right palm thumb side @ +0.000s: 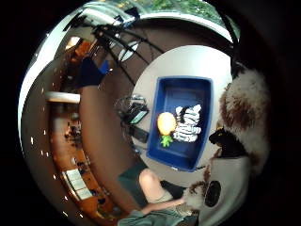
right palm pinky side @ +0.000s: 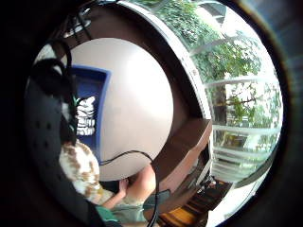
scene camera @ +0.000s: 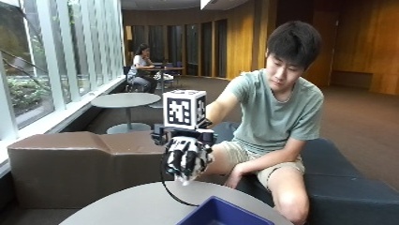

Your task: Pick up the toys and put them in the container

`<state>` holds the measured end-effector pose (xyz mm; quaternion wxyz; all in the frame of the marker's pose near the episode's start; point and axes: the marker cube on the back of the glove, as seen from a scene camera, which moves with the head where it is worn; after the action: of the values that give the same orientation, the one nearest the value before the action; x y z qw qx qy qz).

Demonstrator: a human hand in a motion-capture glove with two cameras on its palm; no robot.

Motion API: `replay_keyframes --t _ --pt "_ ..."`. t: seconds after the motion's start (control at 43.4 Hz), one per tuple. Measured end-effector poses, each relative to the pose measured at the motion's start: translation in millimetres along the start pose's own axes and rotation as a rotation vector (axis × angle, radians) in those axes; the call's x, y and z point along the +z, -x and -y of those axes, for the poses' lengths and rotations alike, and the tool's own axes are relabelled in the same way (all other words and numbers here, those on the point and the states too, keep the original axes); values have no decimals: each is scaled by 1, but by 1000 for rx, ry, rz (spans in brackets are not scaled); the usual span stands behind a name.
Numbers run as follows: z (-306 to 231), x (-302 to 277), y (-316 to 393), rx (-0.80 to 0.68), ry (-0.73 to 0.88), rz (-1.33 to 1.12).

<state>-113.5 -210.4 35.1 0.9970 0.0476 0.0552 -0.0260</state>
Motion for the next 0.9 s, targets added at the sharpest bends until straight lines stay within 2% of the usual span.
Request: replay_keyframes --t 0.092,0.346,0.599,0.898 --pt "4 3 25 -95 -6 -3" --pt "18 21 69 -179 4 7" --pt "26 48 80 -160 61 82" --pt "28 64 88 -112 178 31"
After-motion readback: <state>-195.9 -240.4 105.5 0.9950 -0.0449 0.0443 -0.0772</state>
